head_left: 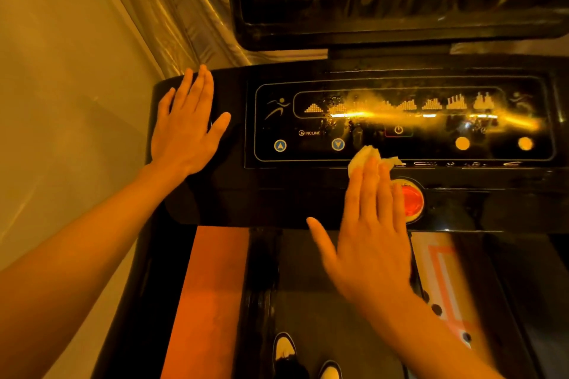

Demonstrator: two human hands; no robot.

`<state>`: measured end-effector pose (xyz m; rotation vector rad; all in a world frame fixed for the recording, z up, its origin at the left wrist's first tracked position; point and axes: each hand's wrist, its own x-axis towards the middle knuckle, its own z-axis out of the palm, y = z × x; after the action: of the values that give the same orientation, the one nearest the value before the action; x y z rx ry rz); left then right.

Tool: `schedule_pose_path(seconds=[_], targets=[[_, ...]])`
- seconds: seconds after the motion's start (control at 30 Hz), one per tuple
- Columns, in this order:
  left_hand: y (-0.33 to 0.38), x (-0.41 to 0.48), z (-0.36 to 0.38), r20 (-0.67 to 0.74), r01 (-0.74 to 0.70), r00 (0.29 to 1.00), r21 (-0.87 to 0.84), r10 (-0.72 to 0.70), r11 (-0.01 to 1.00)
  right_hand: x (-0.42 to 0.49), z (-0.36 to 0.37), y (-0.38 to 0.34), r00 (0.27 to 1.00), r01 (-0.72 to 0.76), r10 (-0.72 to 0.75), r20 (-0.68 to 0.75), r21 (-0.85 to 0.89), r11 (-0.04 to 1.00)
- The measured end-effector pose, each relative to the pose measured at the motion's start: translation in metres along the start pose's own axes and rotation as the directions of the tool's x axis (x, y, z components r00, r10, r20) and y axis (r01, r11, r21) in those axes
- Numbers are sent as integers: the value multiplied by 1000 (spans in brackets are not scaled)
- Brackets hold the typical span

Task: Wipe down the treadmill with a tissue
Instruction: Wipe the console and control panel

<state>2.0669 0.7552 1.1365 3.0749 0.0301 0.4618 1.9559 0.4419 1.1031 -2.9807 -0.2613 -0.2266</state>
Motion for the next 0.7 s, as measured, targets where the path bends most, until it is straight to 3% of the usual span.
schedule_pose_path(seconds=[0.07,0.13,0.23,0.37,0.7], targets=[[-1,0,-1,11,1,1000,-1,-1,1000,6,4,-33,998,-55,57,-27,74,996],[-2,-1,-2,17,-4,1000,8,4,1000,10,6,-55,999,16,-9,-44,150,989],[-3,1,0,25,-16,1000,15,16,1000,4,7,-39,995,98,-95,-42,66,993],[-5,2,1,13,-13,1000,12,12,1000,8,-1,-1,998,-36,35,-53,-12,999],[-1,1,-4,32,-7,999,9,7,1000,16,5,-17,997,18,-15,-75,38,999]])
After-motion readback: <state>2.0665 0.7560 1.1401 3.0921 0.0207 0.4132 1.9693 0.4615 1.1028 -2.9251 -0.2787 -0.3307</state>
